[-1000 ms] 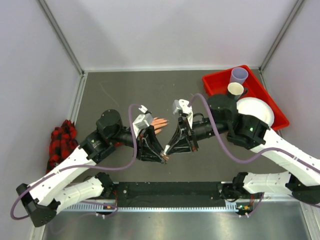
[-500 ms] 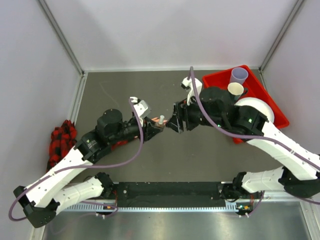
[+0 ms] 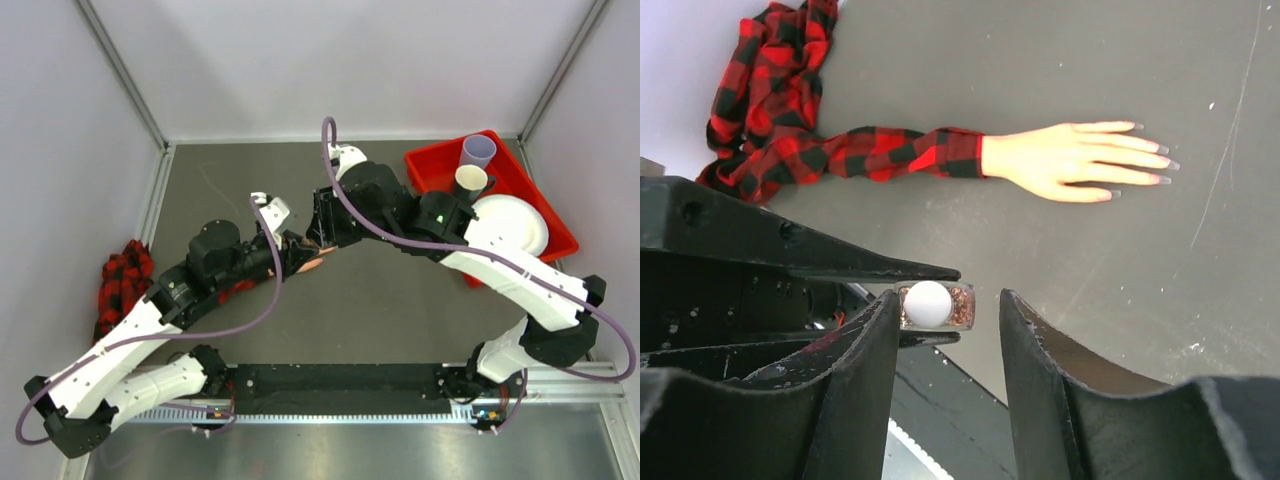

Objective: Paint the nails

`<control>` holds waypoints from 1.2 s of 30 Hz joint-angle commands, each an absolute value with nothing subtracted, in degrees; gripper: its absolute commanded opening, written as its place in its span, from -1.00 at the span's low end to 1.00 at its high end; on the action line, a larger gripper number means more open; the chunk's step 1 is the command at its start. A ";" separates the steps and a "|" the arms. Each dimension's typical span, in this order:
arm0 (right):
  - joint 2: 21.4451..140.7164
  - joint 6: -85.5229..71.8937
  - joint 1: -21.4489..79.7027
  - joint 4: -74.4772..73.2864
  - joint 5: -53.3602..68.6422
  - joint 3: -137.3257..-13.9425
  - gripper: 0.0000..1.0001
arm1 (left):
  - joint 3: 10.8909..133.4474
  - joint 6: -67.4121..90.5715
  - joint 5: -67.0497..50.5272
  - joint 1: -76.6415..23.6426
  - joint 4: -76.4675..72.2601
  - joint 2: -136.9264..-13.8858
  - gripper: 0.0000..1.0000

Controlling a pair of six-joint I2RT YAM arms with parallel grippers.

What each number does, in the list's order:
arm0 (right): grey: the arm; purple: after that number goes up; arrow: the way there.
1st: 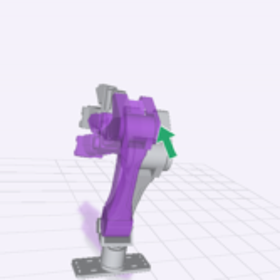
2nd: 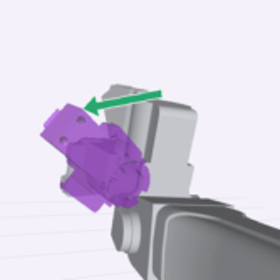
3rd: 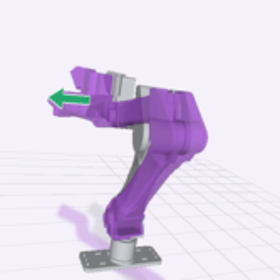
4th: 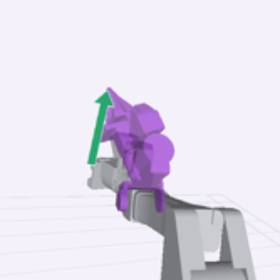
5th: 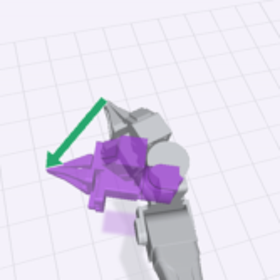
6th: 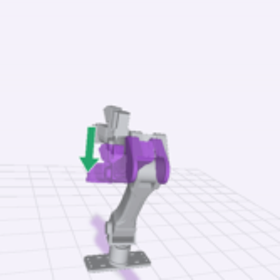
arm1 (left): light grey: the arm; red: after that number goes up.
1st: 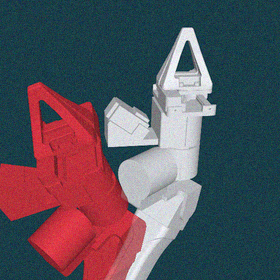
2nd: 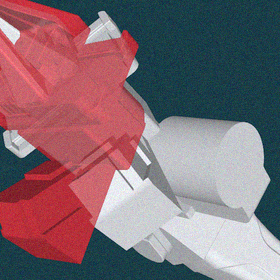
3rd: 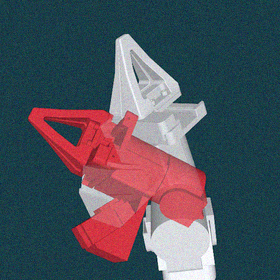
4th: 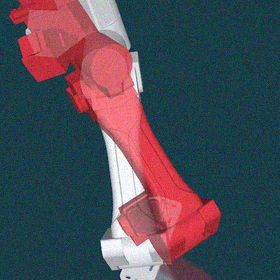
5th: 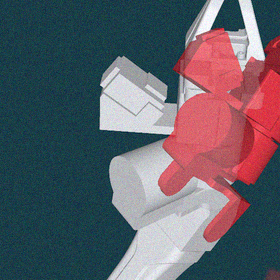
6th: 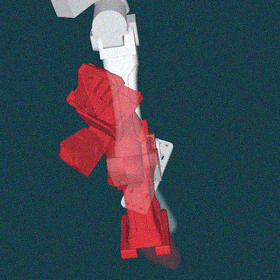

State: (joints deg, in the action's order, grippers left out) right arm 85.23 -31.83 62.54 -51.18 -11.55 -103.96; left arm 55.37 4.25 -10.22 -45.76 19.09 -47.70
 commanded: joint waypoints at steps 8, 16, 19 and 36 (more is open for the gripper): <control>84.20 -27.17 62.06 -48.35 -6.43 -102.06 -1.00 | 55.46 5.09 -14.49 -45.79 16.52 -44.83 -1.00; 70.34 -6.53 56.60 -30.87 35.89 -83.87 -1.00 | 53.88 8.87 -38.81 -45.70 10.31 -39.73 -1.00; 69.78 -2.91 56.60 -28.47 52.62 -81.12 -1.00 | 54.40 15.71 -53.76 -45.70 5.56 -42.17 -1.00; 67.85 -14.04 56.51 -39.79 16.21 -86.83 -0.10 | 58.71 5.99 -26.04 -45.70 18.19 -43.50 -1.00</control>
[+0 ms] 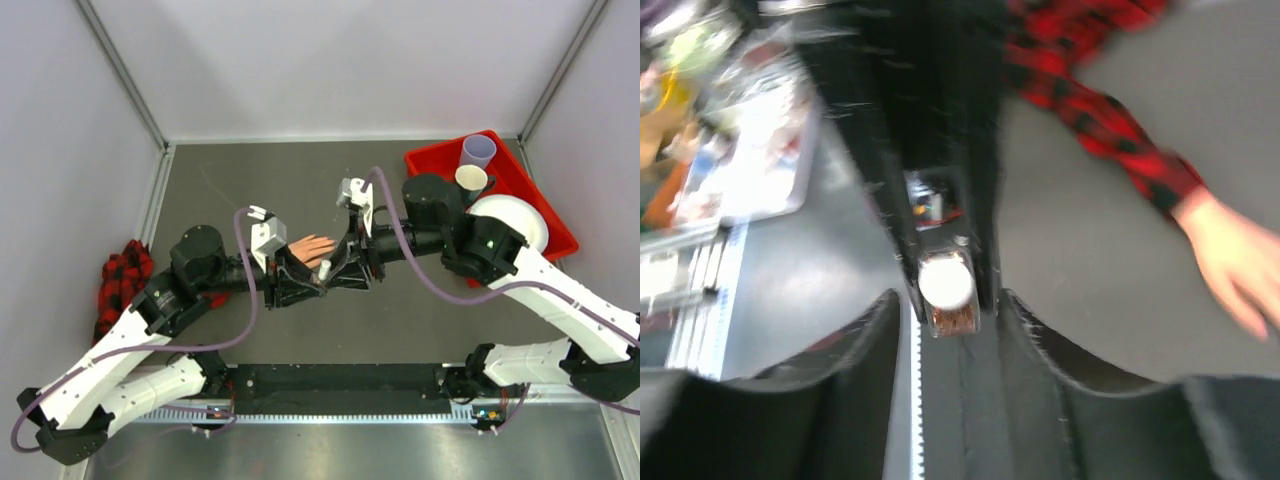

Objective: Paint the nails

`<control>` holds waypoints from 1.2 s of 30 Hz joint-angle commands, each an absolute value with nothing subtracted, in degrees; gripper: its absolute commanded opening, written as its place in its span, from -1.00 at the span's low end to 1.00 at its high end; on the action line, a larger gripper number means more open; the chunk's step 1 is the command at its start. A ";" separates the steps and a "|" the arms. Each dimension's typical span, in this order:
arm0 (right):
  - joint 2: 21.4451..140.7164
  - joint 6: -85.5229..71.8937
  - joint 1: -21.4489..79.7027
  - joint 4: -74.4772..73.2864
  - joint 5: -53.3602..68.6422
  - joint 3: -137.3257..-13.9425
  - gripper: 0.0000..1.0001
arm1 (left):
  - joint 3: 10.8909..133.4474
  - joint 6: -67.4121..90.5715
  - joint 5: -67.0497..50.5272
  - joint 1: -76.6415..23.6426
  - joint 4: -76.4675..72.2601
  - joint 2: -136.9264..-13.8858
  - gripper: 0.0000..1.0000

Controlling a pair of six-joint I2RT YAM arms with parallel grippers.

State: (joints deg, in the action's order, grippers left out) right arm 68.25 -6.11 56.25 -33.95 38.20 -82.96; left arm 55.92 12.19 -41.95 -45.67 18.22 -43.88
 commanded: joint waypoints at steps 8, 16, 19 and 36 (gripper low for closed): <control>71.45 -30.93 58.00 -47.38 -2.98 -95.62 0.18 | 57.83 2.55 -15.30 -45.70 19.95 -43.77 -1.00; 81.38 -31.73 63.10 -51.68 -7.65 -105.90 0.08 | 57.75 2.90 -15.38 -45.79 19.16 -44.56 -1.00; 83.32 -31.55 63.19 -51.85 -7.38 -107.31 -0.03 | 57.48 3.43 -15.20 -45.79 18.90 -44.38 -1.00; 72.61 -12.51 60.47 -34.91 26.94 -90.11 -1.00 | 55.90 9.92 -46.72 -45.70 10.48 -41.40 -1.00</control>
